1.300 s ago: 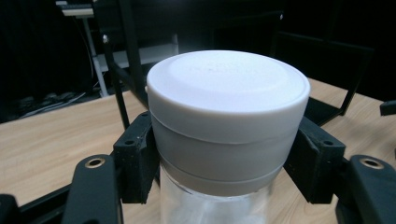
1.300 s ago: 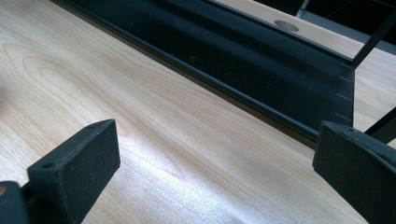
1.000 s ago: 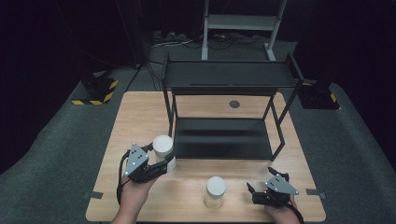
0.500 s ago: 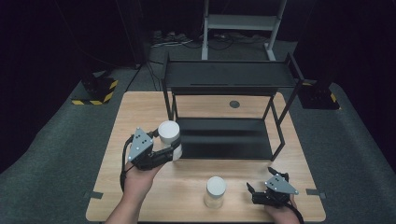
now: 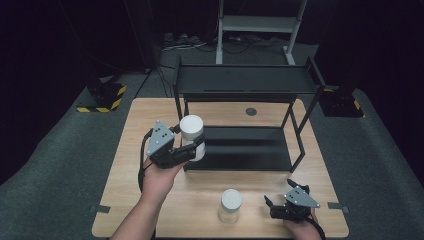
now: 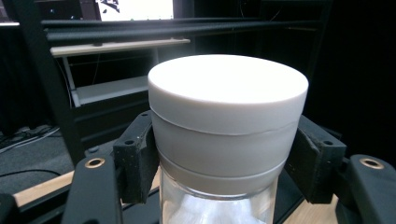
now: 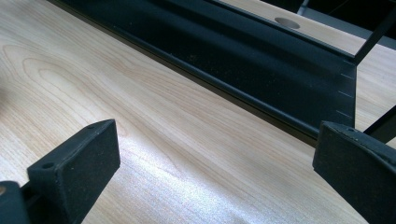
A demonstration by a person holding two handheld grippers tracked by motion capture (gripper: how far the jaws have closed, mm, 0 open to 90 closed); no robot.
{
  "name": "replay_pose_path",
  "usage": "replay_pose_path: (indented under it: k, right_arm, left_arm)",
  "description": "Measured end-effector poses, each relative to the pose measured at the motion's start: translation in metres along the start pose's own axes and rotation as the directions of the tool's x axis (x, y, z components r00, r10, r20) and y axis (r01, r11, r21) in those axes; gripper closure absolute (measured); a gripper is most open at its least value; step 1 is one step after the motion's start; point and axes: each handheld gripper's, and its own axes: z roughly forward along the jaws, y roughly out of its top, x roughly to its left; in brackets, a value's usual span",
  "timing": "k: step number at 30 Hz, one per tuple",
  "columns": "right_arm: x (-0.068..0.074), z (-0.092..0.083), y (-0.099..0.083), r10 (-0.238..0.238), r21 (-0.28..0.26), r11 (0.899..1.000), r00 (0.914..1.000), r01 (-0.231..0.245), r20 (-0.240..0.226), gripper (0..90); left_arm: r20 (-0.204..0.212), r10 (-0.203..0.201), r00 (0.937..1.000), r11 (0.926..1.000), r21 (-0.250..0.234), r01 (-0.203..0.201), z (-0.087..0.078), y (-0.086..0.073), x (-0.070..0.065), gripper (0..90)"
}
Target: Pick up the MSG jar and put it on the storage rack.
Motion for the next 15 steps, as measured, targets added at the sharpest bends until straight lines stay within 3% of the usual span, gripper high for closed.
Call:
replay_pose_path:
  k: [15]
  right_arm:
    - [-0.001, 0.000, -0.001, 0.004, -0.004, 1.000, 1.0000, -0.004, -0.002, 0.0]
  left_arm:
    - [0.012, 0.007, 0.9999, 0.9991, -0.043, -0.007, 0.024, 0.029, -0.005, 34.4]
